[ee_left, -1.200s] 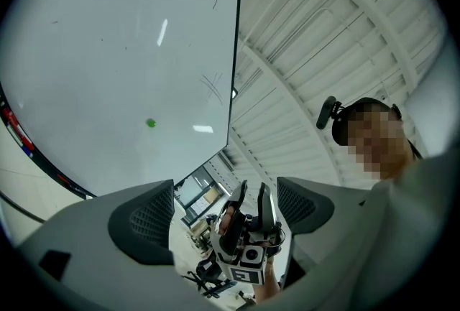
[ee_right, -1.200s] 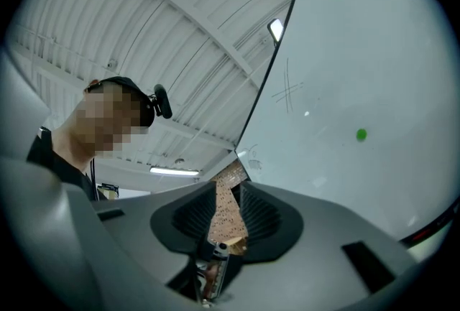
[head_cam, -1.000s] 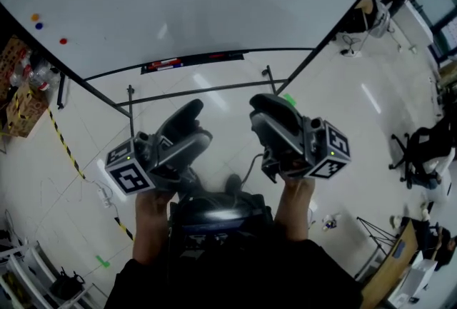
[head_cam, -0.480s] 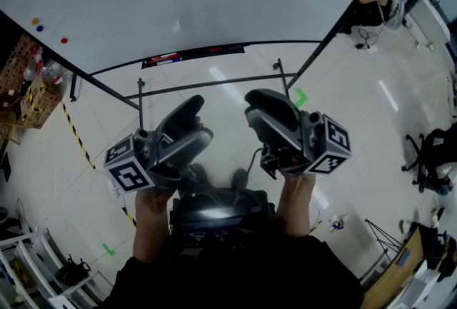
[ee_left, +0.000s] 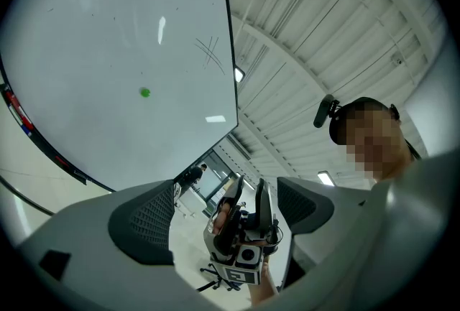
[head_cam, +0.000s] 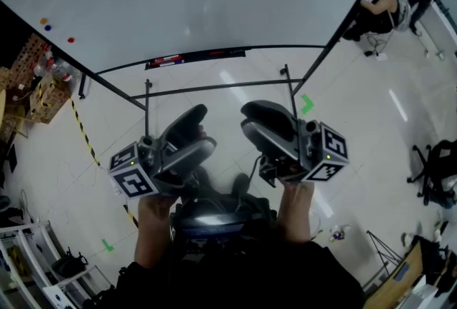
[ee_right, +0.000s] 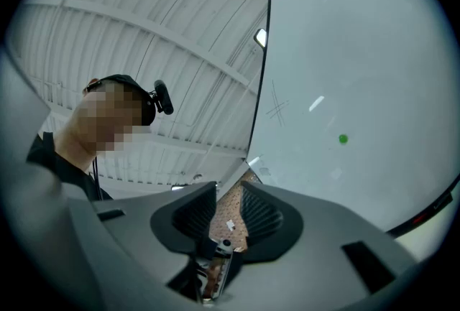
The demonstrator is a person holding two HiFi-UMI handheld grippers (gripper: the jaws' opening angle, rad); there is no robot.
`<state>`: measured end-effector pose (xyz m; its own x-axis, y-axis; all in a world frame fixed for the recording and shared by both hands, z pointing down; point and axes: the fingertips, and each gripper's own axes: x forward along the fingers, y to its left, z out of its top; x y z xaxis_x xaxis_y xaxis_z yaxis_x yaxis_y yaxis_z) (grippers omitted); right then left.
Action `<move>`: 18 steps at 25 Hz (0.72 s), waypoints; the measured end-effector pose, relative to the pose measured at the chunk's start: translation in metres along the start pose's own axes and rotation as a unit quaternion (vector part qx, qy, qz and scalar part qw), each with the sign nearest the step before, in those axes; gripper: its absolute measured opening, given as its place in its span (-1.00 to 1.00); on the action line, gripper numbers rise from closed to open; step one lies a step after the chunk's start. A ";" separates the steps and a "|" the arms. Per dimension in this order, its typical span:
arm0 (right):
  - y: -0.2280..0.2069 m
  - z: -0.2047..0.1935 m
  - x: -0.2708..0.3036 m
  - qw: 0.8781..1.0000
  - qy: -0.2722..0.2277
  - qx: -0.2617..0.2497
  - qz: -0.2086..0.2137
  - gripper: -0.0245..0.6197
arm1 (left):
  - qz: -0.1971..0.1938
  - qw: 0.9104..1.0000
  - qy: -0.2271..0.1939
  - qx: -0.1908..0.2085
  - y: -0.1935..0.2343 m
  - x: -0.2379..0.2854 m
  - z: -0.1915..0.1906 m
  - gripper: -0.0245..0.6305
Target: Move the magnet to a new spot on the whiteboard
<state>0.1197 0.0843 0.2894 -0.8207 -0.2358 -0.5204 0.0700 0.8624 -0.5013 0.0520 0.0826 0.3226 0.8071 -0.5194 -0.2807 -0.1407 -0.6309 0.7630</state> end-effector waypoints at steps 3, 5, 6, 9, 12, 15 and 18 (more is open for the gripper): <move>0.000 -0.001 -0.003 1.000 0.001 0.012 0.006 -0.52 | 0.012 1.000 0.001 0.002 -0.003 0.001 -0.006 0.42; -0.003 -0.005 0.000 1.000 0.001 0.018 0.010 -0.52 | 0.019 1.000 0.002 0.002 -0.001 -0.003 -0.005 0.42; -0.004 -0.006 0.001 1.000 0.001 0.019 0.013 -0.52 | 0.021 1.000 0.002 0.003 -0.001 -0.005 -0.005 0.42; -0.003 -0.003 0.004 1.000 0.000 0.015 0.020 -0.52 | 0.019 1.000 0.002 0.009 -0.005 -0.004 -0.004 0.42; 0.002 0.000 0.010 1.000 0.003 0.004 0.025 -0.52 | 0.011 1.000 0.001 0.013 -0.008 -0.003 0.001 0.42; 0.013 0.007 0.002 1.000 0.002 -0.005 0.020 -0.52 | 0.001 1.000 0.003 0.016 -0.020 0.004 -0.005 0.42; 0.029 0.014 -0.009 1.000 -0.002 -0.015 0.015 -0.52 | -0.009 1.000 0.003 0.021 -0.035 0.008 -0.013 0.42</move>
<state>0.1372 0.1049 0.2701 -0.8157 -0.2113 -0.5386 0.0774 0.8827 -0.4636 0.0711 0.1082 0.3013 0.8131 -0.5043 -0.2908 -0.1494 -0.6636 0.7330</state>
